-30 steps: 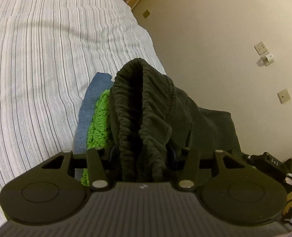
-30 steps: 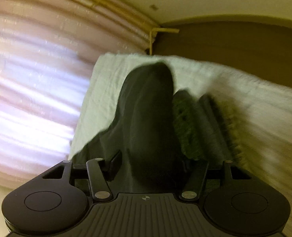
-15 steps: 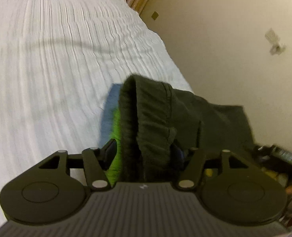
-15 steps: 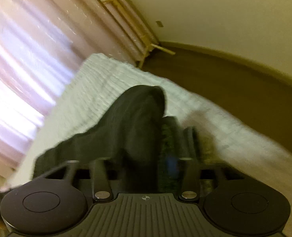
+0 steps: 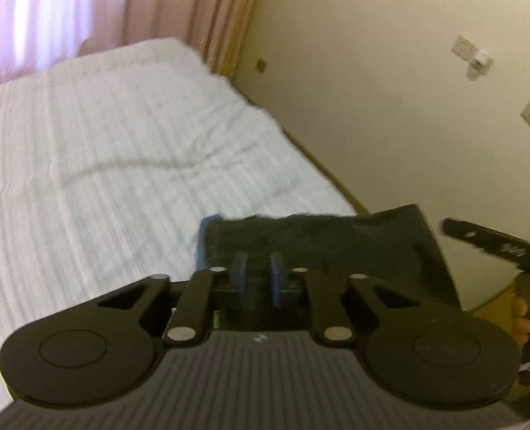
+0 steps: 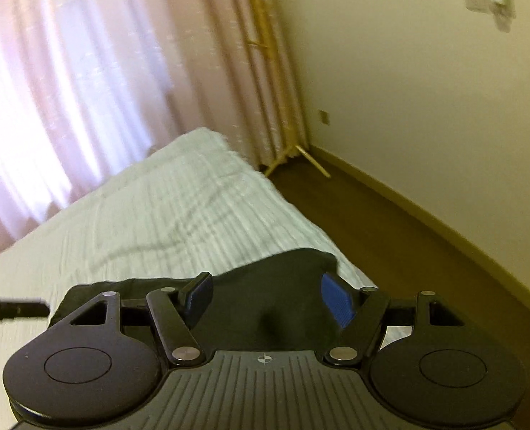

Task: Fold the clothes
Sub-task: 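Lower the bundle onto the stack and square it with both tools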

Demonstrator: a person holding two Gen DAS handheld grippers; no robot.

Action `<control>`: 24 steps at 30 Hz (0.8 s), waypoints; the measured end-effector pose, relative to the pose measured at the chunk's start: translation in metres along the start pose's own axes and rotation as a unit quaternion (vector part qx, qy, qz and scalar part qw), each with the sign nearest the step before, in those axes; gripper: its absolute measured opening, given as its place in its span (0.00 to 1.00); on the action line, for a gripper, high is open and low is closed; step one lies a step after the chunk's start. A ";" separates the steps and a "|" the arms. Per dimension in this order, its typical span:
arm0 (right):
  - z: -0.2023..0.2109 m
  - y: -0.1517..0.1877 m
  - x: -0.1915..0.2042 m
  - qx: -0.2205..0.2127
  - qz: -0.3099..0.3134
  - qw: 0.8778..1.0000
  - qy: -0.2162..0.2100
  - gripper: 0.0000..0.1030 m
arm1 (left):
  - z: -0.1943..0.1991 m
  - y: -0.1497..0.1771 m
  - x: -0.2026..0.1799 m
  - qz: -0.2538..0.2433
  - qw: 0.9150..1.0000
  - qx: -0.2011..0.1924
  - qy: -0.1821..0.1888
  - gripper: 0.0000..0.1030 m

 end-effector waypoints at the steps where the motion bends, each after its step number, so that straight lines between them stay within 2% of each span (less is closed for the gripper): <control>1: -0.003 0.001 0.005 -0.003 0.010 1.000 0.000 0.56 | -0.006 -0.001 -0.004 -0.012 1.000 0.002 -0.001 0.05; 4: -0.028 0.012 0.019 0.009 0.041 0.999 0.012 0.55 | -0.039 0.003 -0.008 -0.038 0.999 0.029 -0.008 0.05; 6: -0.053 0.031 0.023 0.040 0.092 0.994 0.050 0.52 | -0.066 0.014 -0.002 -0.056 0.997 0.056 -0.028 0.04; 7: -0.060 0.038 0.025 0.042 0.111 0.991 0.061 0.52 | -0.076 0.022 0.001 -0.064 0.995 0.064 -0.032 0.04; 9: -0.068 0.049 0.026 0.037 0.141 0.986 0.074 0.51 | -0.086 0.031 0.004 -0.070 0.995 0.063 -0.040 0.04; 12: -0.075 0.048 0.026 0.040 0.142 0.986 0.072 0.52 | -0.084 0.033 0.003 -0.073 0.994 0.054 -0.053 0.04; 15: -0.061 0.041 0.025 0.034 0.129 0.989 0.061 0.52 | -0.064 0.031 -0.002 -0.063 0.996 0.041 -0.056 0.04; 18: -0.023 0.037 0.021 0.024 0.110 0.993 0.042 0.52 | -0.031 0.035 -0.009 -0.056 0.997 0.016 -0.059 0.04; 21: 0.028 0.047 0.018 0.024 0.087 0.996 0.007 0.52 | 0.003 0.054 -0.018 -0.042 0.998 0.011 -0.047 0.04; 24: 0.067 0.069 0.021 0.040 0.087 0.995 -0.022 0.52 | 0.016 0.080 -0.026 -0.036 0.998 0.026 -0.044 0.04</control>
Point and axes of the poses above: each gripper's, at about its wrist camera, not at the fingertips, and z roughly against the way its jaws point, x to its left, y to its underside, the point moved 7 cm from there along -z, roughly the way its jaws point, and after that the axes turned 12 degrees about y, right-handed, at the moved point
